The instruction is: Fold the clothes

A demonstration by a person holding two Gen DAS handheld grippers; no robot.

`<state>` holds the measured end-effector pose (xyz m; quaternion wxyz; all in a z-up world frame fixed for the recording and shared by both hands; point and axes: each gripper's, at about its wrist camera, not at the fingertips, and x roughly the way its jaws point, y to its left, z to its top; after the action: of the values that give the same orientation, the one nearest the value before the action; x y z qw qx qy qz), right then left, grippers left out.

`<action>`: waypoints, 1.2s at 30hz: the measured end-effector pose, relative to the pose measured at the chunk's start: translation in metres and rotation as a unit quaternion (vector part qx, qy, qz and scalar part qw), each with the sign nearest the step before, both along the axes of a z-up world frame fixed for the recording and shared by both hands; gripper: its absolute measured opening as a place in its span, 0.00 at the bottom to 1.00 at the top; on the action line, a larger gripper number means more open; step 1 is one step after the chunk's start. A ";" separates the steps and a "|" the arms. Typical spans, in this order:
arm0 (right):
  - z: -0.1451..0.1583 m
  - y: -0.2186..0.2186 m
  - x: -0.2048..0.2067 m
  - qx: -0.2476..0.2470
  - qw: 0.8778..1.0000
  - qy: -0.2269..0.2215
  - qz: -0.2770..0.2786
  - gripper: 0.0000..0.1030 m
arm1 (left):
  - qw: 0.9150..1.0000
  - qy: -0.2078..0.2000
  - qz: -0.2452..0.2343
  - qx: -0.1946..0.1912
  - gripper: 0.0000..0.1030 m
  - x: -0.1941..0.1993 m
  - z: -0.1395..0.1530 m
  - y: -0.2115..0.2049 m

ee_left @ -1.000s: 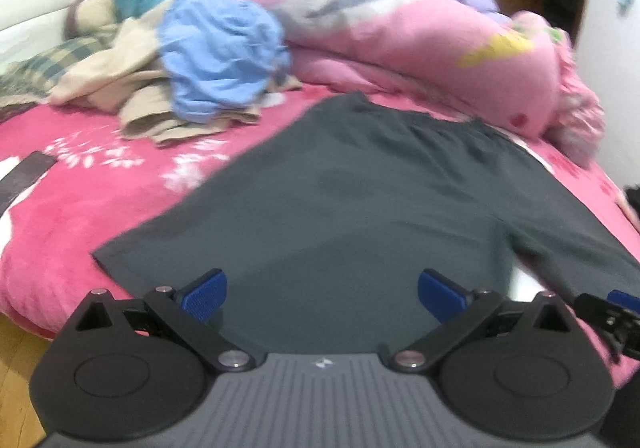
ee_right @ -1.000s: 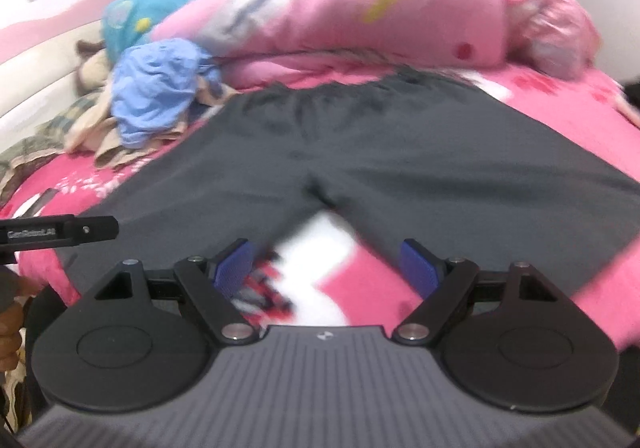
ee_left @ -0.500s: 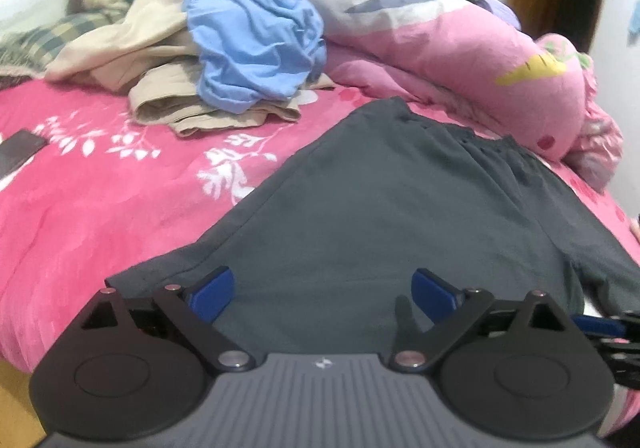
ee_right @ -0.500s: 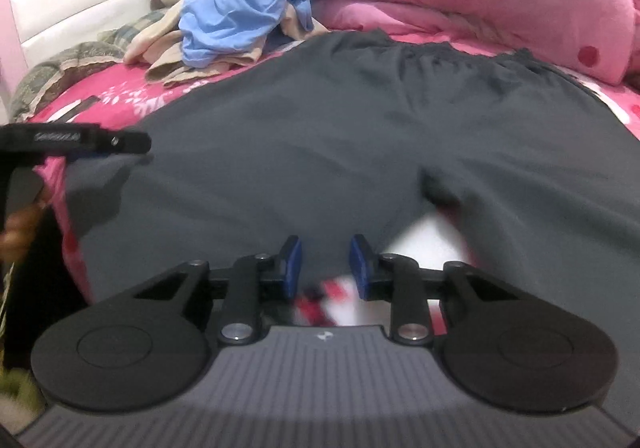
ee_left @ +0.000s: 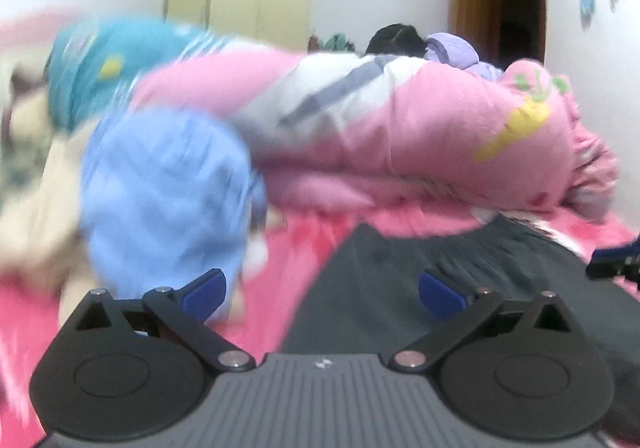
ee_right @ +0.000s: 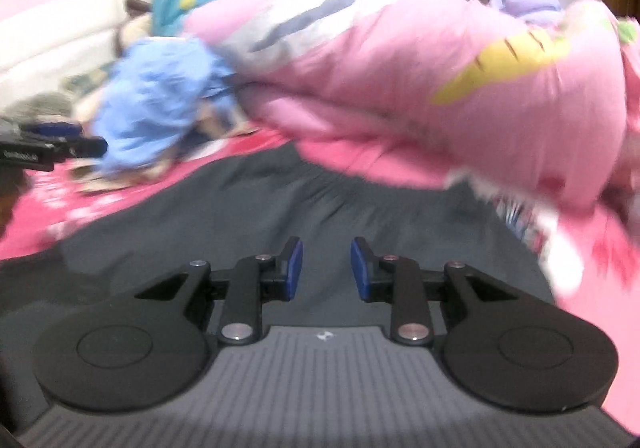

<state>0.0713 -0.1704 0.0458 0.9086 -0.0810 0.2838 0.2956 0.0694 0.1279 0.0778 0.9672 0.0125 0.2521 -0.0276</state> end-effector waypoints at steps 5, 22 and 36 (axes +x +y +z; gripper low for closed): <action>-0.014 0.018 0.085 -0.067 0.996 -0.022 0.060 0.25 | 0.998 0.044 -0.038 0.025 1.00 0.113 -0.015 -0.034; -0.054 0.085 0.233 -0.173 0.959 -0.006 0.225 0.26 | 0.993 0.109 -0.026 0.029 0.97 0.205 -0.101 -0.029; -0.047 0.092 0.236 -0.177 0.959 0.007 0.222 0.06 | 0.992 0.123 -0.019 0.013 0.97 0.207 -0.114 -0.015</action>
<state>0.3074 -0.0781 -0.0014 0.7894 -0.2997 0.3124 0.4353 0.2768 0.1130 -0.0363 0.9281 0.0260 0.3689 -0.0437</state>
